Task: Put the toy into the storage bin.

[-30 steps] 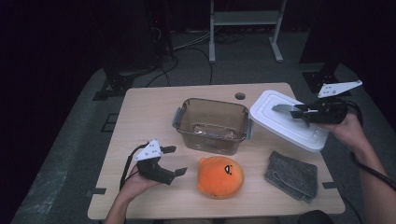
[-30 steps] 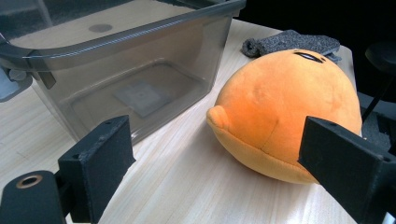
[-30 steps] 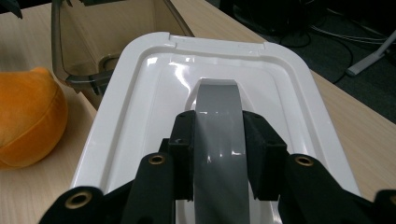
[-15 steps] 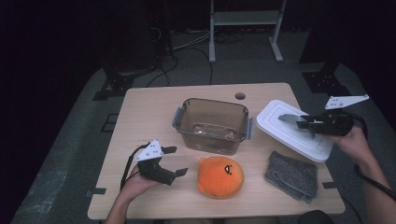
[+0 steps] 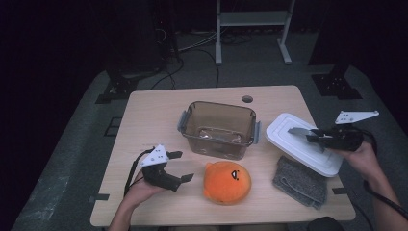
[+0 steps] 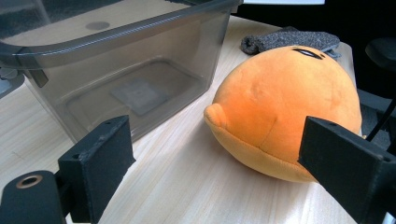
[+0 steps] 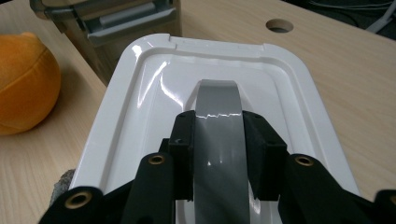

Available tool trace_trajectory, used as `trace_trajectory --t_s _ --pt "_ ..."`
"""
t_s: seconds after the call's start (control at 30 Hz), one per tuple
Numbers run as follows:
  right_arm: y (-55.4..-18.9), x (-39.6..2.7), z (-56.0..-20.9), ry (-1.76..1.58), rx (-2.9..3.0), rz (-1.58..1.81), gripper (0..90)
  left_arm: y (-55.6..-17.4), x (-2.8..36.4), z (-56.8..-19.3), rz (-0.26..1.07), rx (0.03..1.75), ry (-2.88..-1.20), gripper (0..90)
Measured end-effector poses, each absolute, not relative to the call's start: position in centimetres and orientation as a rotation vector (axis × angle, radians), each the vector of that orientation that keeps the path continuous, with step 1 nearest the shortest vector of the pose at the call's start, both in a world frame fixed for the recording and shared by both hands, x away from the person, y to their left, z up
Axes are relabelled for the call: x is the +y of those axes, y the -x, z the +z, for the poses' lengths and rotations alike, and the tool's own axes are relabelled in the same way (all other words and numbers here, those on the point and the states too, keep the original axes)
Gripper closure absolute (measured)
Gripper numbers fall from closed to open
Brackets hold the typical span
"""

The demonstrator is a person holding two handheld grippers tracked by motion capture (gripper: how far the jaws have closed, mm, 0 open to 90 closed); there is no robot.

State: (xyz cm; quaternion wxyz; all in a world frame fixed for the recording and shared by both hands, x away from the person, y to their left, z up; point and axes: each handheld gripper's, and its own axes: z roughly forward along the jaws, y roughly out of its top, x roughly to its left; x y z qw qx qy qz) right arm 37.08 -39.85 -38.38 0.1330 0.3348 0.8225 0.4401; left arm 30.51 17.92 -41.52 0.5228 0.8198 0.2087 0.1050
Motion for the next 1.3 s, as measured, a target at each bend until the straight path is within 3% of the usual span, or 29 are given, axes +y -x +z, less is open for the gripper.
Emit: trace_trajectory --t_s 0.3,0.93,1.3 --pt "-36.9 -38.8 -41.4 -0.993 2.428 1.272 65.7 -30.5 18.0 -41.5 0.254 0.498 -1.965 9.2" --pt "-36.2 -37.8 -44.1 -1.012 2.461 1.286 65.0 -30.5 18.1 -41.4 0.252 0.497 -1.962 9.2" --pt "-36.1 -37.5 -43.0 -1.012 2.454 1.290 51.1 -30.5 18.1 -41.4 0.256 0.498 -1.962 9.2"
